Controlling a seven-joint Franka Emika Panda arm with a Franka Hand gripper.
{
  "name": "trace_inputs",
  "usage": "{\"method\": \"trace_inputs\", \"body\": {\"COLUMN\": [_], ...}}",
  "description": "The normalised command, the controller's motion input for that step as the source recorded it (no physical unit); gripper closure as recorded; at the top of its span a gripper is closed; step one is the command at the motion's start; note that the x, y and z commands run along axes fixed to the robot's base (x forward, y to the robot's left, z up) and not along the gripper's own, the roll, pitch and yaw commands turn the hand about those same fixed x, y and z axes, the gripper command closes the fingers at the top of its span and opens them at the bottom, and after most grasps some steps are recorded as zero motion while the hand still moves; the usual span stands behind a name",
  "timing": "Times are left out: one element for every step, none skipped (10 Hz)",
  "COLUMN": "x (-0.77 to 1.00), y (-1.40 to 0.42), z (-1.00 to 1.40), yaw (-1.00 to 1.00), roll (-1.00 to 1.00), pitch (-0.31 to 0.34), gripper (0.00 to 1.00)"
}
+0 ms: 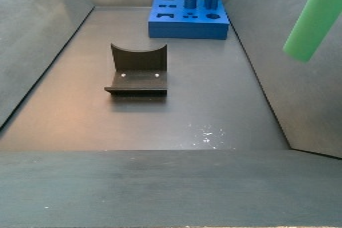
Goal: Pick up the oval object. Move up. Move to above the board. Insert the oval object.
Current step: Move to above the board.
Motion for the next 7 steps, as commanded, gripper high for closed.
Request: {"method": "trace_inputs", "body": {"x": [-0.30, -0.29, -0.28, -0.27, -0.27, -0.26, -0.26], "y": [0.06, 0.03, 0.02, 0.01, 0.01, 0.01, 0.01], "z": [0.70, 0.49, 0.34, 0.14, 0.05, 0.02, 0.02], "yaw": [-0.03, -0.03, -0.03, -0.02, -0.01, -0.01, -0.01], "roll": [0.02, 0.03, 0.03, 0.04, 0.04, 0.04, 0.04], "pitch": [0.043, 0.047, 0.055, 0.066, 0.064, 0.057, 0.057], "gripper": [1.00, 1.00, 1.00, 1.00, 1.00, 1.00, 1.00]}}
